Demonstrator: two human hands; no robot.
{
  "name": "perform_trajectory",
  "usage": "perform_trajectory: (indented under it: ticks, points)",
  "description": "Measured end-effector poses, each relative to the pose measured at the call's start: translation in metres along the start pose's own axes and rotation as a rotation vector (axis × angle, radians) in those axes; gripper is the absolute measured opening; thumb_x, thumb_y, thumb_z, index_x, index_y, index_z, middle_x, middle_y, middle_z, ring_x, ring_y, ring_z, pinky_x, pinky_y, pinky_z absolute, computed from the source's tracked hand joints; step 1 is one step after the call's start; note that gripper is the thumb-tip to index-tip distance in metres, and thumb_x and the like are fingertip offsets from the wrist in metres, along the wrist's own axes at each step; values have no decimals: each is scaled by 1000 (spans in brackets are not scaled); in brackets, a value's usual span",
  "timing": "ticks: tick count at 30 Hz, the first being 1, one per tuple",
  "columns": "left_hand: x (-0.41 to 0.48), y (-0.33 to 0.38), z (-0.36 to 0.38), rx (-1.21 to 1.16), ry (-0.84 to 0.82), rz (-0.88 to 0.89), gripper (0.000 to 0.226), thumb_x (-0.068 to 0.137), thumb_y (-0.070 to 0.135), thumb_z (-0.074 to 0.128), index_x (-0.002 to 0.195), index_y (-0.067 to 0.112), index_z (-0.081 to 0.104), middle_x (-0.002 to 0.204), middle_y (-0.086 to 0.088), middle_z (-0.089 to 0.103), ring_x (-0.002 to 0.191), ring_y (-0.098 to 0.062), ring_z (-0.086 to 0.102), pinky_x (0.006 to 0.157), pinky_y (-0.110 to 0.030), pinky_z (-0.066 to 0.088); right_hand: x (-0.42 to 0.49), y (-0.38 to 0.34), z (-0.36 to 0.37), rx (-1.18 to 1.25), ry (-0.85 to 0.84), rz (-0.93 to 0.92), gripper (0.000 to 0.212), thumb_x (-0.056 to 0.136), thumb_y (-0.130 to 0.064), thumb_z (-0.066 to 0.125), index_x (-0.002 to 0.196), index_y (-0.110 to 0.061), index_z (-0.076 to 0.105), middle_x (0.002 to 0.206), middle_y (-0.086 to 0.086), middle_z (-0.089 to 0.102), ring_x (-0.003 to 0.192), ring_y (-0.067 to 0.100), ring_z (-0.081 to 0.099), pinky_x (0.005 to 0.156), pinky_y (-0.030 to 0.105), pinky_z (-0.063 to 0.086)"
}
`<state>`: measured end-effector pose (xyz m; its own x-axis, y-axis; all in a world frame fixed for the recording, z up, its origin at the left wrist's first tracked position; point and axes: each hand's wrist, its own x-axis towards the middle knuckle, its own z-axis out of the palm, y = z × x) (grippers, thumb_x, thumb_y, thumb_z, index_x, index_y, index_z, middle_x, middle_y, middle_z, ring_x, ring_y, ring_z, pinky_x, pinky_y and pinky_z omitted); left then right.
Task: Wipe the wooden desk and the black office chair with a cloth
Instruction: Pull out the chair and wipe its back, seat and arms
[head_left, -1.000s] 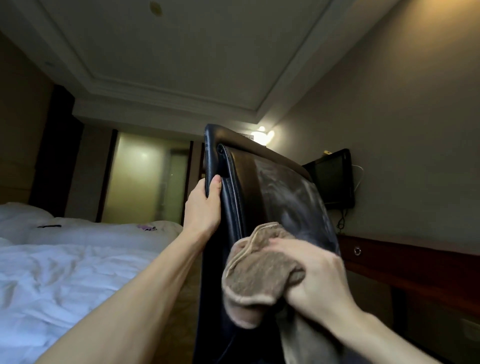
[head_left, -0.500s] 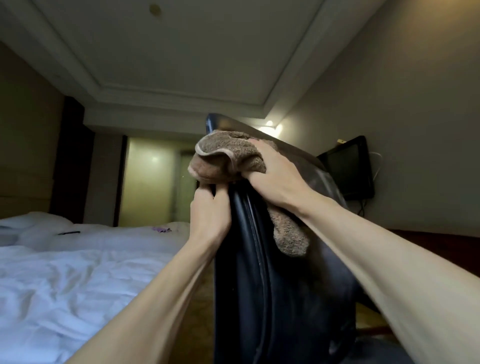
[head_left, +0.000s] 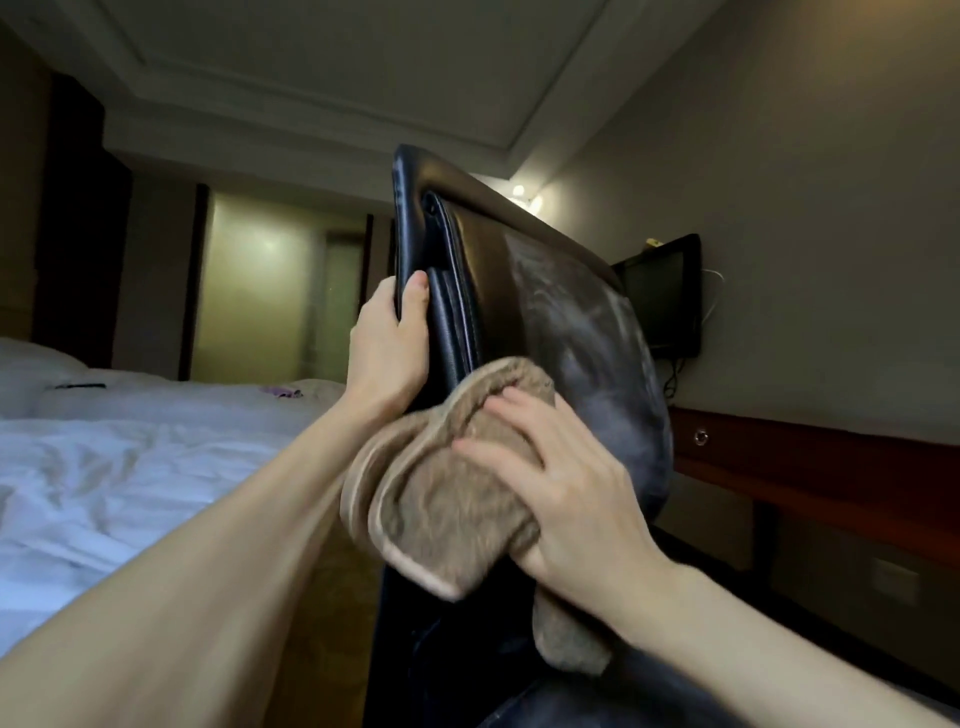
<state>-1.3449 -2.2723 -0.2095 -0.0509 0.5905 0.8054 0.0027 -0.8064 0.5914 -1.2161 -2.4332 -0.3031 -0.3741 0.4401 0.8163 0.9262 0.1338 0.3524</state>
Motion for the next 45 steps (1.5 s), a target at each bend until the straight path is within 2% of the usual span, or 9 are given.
perform_trajectory:
  ticks: [5, 9, 14, 19, 25, 31, 37, 41, 45]
  points:
    - [-2, 4, -2, 10, -3, -10, 30, 110, 46, 38, 89, 30, 55, 85, 17, 60, 77, 5, 54, 62, -10, 34, -6, 14, -11, 13, 119, -53, 45, 87, -13, 72, 132, -21, 70, 144, 9, 60, 138, 28, 53, 110, 52, 45]
    - [-2, 3, -3, -27, -4, 10, 29, 110, 43, 41, 89, 29, 55, 84, 16, 61, 78, 1, 55, 62, -22, 35, 59, 41, -29, 64, 388, 175, 70, 70, 10, 64, 133, -20, 67, 142, 6, 60, 133, 28, 55, 109, 41, 47]
    - [-4, -2, 1, -52, 14, 34, 35, 109, 45, 40, 84, 24, 51, 80, 11, 61, 78, -13, 55, 74, -35, 38, 159, 79, -26, 172, 229, 413, 67, 78, -25, 59, 144, -33, 55, 146, -3, 54, 141, 20, 44, 122, 43, 23]
    - [2, -16, 3, -63, 36, 68, 35, 109, 43, 41, 82, 26, 53, 82, 12, 62, 85, -19, 57, 79, -35, 41, 148, 78, 32, 446, 169, 617, 57, 77, -47, 50, 130, -31, 62, 130, 1, 68, 125, 31, 59, 87, 29, 41]
    - [12, -23, 14, -146, 19, 77, 39, 109, 42, 41, 103, 11, 63, 95, -2, 70, 102, -28, 66, 91, -39, 50, 35, 47, 49, 505, 308, 437, 67, 79, -29, 59, 145, -25, 56, 146, 4, 59, 141, 19, 50, 118, 42, 40]
    - [12, -29, 24, -57, 29, 29, 31, 111, 42, 37, 103, 21, 58, 87, 16, 60, 94, -18, 57, 82, -29, 39, -80, -26, 72, 503, 191, 454, 84, 75, -22, 61, 153, -46, 41, 162, -9, 35, 151, 10, 32, 120, 22, 29]
    - [11, -20, 28, -65, -36, -81, 35, 111, 40, 38, 116, 15, 62, 111, -1, 66, 110, -22, 61, 90, -30, 44, -110, -16, 39, 502, -325, 462, 89, 61, -12, 42, 138, -53, 56, 155, -25, 36, 145, -16, 24, 121, 18, 27]
    - [-6, -30, 26, -38, -81, -123, 40, 110, 42, 38, 125, 11, 58, 125, -5, 65, 121, -27, 59, 103, -36, 44, -86, 13, 12, 480, 43, 703, 88, 64, 2, 56, 131, -54, 58, 127, -19, 70, 126, 2, 61, 108, 32, 50]
    - [-46, -61, 27, -54, -109, -158, 31, 110, 48, 38, 111, 23, 56, 109, 5, 63, 108, -18, 58, 96, -33, 41, -39, 36, -7, 449, 282, 713, 76, 69, -3, 51, 138, -32, 64, 136, -8, 66, 133, 7, 55, 114, 23, 40]
